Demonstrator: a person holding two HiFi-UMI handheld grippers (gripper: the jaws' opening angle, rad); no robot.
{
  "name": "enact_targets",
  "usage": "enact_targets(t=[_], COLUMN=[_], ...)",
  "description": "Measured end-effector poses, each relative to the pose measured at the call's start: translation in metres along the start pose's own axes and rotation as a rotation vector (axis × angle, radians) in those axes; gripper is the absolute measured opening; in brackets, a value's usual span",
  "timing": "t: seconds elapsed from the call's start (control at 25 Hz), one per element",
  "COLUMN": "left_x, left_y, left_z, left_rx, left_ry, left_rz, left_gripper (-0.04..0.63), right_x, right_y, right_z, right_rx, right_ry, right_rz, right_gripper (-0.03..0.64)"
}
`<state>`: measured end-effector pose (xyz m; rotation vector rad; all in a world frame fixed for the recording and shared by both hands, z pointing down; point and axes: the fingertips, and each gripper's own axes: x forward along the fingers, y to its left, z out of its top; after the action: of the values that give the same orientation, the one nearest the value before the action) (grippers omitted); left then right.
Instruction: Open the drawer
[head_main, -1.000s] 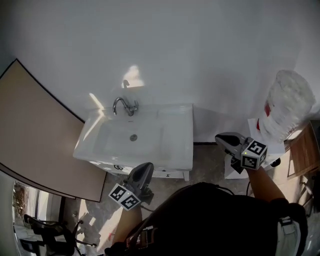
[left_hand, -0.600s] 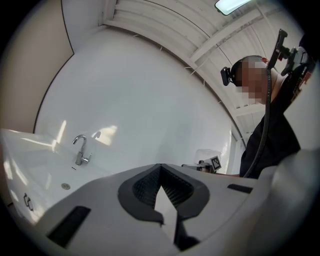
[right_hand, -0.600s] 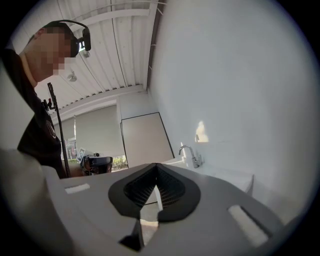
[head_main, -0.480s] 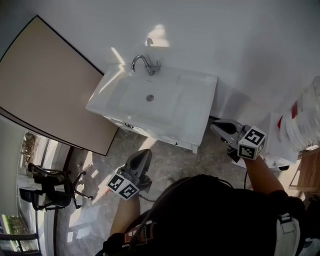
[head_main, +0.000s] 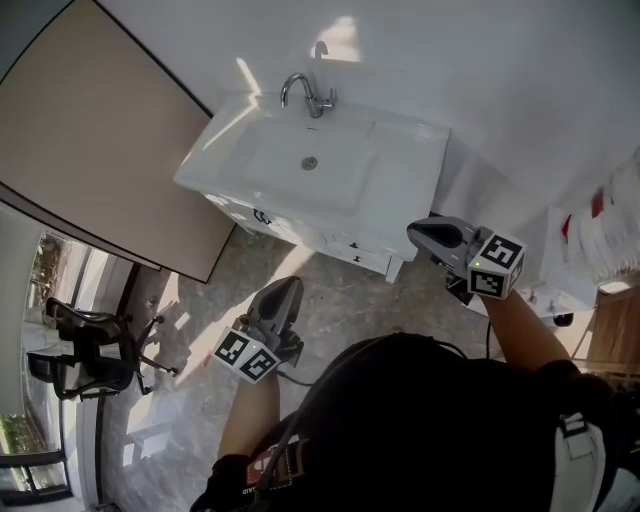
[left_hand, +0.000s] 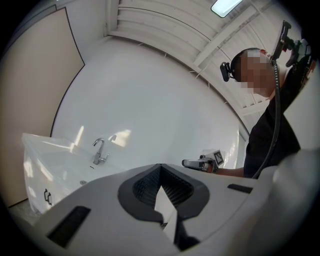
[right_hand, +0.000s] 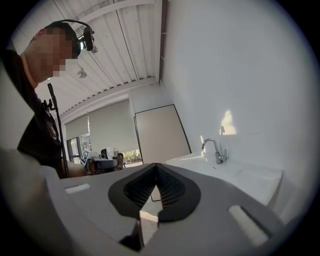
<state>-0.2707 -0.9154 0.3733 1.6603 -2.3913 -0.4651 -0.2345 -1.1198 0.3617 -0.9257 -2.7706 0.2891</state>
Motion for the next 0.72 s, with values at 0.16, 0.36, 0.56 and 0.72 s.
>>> enact_targets(t=[0.16,0.36,0.56,0.72], left_x=[-0.046,-0.101,-0.124,-0.120], left_y=[0.014,0.035,0.046,0.047], left_z=[-0.008,-0.019,-0.046,-0.069], left_rx=[-0.001,0.055,0.053,0.029], left_ry=[0.033,0.064,0.091,0.136], left_rz=[-0.003,-0.007,0.003,0.039], left_gripper=[0.000,0.000,0.000,0.000], right_x=[0.034,0.074,0.096,0.100], right_y=[0.048,0.102,0.125,0.121], right_z=[-0.006,-0.019,-0.036,-0.047], right_rx=[-0.022,-0.040,-0.049,-0.045], right_ry=[0.014,0.032,0.056,0.061], right_rz=[0.010,0.018,0.027,0.055], right_gripper=[0.002,0.002,0.002,0.002])
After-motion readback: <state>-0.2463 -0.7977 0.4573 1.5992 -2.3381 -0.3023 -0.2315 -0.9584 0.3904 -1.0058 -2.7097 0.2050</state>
